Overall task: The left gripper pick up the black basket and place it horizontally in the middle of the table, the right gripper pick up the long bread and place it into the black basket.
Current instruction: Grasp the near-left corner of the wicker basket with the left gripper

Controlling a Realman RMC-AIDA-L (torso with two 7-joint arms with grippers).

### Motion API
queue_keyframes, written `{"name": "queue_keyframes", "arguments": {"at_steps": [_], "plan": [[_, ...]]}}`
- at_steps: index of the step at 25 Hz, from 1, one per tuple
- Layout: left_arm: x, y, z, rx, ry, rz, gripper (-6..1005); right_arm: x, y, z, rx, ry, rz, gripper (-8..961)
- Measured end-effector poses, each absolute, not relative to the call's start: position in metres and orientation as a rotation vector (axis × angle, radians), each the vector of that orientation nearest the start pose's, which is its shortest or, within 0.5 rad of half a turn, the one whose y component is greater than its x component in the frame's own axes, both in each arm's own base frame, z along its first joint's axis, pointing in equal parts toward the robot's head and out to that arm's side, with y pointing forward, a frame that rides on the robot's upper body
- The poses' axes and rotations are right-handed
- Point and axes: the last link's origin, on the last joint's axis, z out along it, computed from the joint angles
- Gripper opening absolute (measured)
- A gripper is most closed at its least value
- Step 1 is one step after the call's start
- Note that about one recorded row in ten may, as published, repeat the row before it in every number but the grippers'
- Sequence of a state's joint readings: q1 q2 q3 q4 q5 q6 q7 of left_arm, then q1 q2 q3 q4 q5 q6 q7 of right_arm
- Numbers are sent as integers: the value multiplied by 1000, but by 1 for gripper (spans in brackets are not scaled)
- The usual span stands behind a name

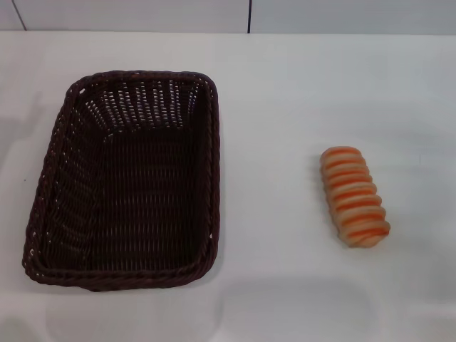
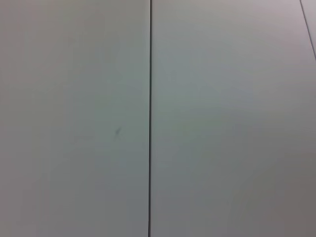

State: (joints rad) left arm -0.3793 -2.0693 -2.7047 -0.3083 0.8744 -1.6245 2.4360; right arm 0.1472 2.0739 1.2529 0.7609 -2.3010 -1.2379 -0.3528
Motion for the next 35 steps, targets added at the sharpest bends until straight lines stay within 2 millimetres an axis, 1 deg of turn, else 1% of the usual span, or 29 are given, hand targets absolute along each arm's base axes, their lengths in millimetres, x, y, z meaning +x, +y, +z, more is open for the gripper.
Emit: {"name": "queue_keyframes", "arguments": {"at_steps": [25, 29, 30, 32, 33, 35], "plan": [[-324, 306, 117, -1326, -300, -1203, 798, 299, 308, 76, -1027, 310, 697, 632], [-328, 319, 126, -1330, -398, -1219, 798, 296, 308, 78, -1020, 316, 709, 631], [-331, 329, 133, -1337, -483, -1229, 798, 295, 307, 78, -1018, 313, 710, 631], [-332, 340, 139, -1357, -570, -1226, 798, 295, 305, 78, -1017, 315, 710, 631], [-331, 348, 144, -1381, -629, -1214, 798, 295, 305, 78, -1017, 315, 710, 631], [-326, 355, 151, -1415, -667, -1192, 797, 295, 305, 78, -1018, 322, 708, 630]]}}
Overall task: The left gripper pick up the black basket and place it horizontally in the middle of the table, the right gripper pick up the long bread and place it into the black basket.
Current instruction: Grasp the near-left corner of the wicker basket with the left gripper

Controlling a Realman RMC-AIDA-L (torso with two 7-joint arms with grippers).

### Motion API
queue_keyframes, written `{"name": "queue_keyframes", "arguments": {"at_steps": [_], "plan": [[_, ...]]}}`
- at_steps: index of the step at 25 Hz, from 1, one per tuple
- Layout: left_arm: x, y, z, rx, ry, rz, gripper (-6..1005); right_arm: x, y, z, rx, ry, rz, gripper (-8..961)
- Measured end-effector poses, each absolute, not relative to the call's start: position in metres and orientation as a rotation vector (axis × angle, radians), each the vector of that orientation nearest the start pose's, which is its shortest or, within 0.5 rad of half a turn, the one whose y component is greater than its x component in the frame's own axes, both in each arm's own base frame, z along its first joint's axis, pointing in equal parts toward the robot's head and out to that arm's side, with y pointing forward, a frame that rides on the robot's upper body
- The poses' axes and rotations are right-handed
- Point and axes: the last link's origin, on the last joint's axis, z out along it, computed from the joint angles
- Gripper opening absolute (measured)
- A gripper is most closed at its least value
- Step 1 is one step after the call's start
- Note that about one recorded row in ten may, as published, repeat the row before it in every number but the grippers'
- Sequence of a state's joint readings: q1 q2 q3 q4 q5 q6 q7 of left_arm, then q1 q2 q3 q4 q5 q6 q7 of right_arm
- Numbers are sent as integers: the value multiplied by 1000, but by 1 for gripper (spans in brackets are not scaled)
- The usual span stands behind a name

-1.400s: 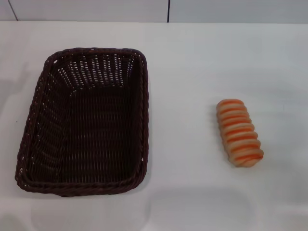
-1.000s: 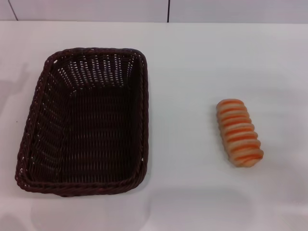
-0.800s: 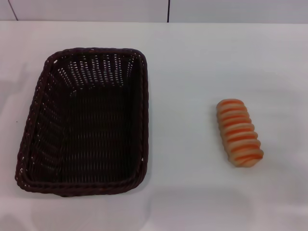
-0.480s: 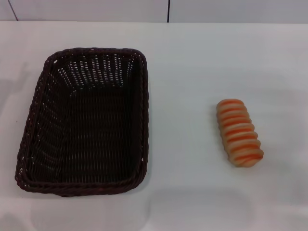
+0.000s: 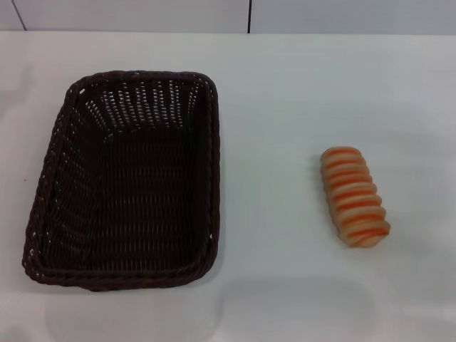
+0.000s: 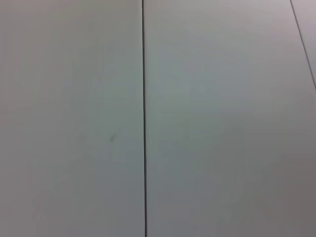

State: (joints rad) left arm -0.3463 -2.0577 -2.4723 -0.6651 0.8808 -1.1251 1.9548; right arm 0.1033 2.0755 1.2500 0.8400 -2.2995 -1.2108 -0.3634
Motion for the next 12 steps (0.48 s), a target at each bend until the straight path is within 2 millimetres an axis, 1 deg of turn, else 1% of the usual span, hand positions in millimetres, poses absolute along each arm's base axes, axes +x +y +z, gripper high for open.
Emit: {"name": "queue_keyframes", "arguments": {"at_steps": [2, 3, 5, 7, 12], "plan": [[-319, 359, 160, -1442, -694, -1166, 797, 297, 305, 77, -1023, 335, 702, 630], [-308, 364, 171, -1475, -717, -1142, 797, 298, 305, 77, -1024, 340, 699, 630], [-305, 365, 174, -1487, -729, -1133, 797, 299, 304, 76, -1025, 343, 696, 629], [-295, 368, 183, -1527, -765, -1097, 797, 299, 304, 76, -1024, 344, 696, 629], [-278, 371, 197, -1608, -842, -1028, 797, 300, 303, 76, -1023, 350, 698, 628]]}}
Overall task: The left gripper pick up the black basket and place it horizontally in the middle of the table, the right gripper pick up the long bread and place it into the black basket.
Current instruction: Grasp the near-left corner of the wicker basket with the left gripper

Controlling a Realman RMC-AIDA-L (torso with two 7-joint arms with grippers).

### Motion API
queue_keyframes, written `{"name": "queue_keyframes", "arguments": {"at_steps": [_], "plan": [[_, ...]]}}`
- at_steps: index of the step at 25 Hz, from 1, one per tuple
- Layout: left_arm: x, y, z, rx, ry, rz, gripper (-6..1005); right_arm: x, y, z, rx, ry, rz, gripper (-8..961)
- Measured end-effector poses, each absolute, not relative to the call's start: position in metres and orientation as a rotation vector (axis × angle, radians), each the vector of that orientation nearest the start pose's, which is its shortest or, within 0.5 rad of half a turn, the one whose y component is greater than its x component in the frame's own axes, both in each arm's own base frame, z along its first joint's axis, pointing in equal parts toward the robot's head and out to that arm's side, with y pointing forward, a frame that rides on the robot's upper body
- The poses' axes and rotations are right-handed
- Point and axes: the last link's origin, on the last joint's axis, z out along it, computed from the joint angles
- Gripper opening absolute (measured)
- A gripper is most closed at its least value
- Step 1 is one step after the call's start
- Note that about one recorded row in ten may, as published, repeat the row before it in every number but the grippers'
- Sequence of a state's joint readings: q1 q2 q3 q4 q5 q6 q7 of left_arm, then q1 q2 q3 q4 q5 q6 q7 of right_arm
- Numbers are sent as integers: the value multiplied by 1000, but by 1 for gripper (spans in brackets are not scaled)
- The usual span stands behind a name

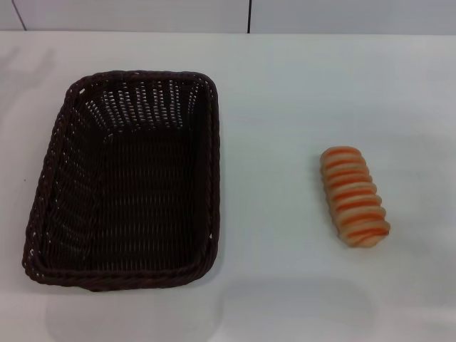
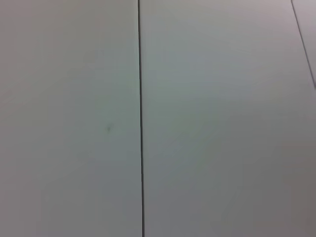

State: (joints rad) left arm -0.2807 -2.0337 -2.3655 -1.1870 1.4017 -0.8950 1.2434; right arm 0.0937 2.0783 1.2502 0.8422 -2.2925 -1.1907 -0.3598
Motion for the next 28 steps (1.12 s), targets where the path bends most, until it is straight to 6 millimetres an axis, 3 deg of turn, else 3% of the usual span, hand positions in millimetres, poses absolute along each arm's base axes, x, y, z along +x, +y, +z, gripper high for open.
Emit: {"name": "queue_keyframes", "arguments": {"at_steps": [8, 10, 15, 21, 28], "plan": [[-259, 370, 205, -1748, -962, -889, 796, 299, 304, 76, -1024, 354, 702, 627], [-245, 367, 202, -1868, -1045, -771, 796, 299, 304, 75, -1024, 355, 702, 627], [-230, 363, 197, -1954, -1126, -569, 796, 299, 306, 73, -1037, 371, 701, 626], [-218, 359, 181, -2005, -1205, -274, 795, 297, 309, 71, -1049, 381, 703, 625], [-214, 358, 157, -2038, -1267, -109, 795, 297, 311, 70, -1057, 382, 701, 624]]}}
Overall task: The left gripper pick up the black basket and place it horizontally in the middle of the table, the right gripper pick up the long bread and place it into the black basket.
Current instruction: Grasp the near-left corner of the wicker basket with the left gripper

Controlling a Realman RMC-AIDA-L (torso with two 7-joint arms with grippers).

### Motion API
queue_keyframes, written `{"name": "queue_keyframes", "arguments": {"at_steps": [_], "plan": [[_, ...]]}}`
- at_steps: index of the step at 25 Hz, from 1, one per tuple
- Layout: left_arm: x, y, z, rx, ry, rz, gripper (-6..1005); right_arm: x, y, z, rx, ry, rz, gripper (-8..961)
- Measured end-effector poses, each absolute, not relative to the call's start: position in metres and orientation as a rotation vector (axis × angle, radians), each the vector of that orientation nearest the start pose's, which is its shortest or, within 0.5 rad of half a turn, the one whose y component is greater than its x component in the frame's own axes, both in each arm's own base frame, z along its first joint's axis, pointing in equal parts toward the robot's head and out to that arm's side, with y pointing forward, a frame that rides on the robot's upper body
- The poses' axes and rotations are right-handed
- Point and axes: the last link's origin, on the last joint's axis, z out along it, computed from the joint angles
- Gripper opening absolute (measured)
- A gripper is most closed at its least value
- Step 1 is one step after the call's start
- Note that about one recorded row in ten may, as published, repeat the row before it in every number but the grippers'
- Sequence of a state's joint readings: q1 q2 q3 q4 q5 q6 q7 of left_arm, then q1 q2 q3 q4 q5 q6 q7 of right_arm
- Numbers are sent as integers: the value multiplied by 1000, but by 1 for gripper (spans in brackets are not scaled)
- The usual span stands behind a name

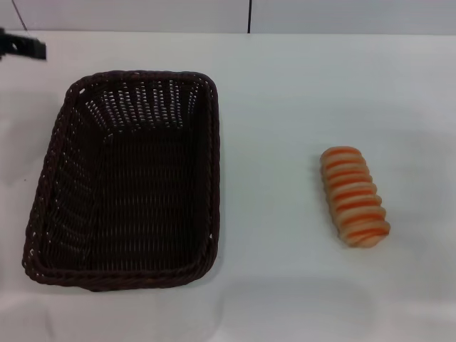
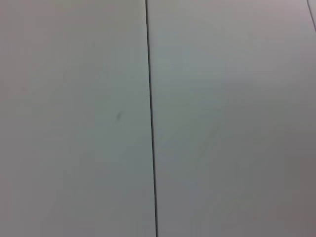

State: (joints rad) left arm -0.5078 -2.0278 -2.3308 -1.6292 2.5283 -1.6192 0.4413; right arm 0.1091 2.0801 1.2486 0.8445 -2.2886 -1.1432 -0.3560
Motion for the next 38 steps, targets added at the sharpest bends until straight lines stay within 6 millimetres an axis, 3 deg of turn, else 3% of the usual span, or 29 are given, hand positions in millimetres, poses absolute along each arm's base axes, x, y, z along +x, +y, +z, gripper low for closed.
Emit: {"name": "queue_keyframes", "arguments": {"at_steps": [9, 38], "plan": [[-222, 358, 129, -2059, -1353, -13, 794, 297, 312, 69, -1062, 383, 699, 622], [-253, 361, 83, -2094, -1488, 132, 792, 295, 314, 69, -1061, 380, 706, 617]]}}
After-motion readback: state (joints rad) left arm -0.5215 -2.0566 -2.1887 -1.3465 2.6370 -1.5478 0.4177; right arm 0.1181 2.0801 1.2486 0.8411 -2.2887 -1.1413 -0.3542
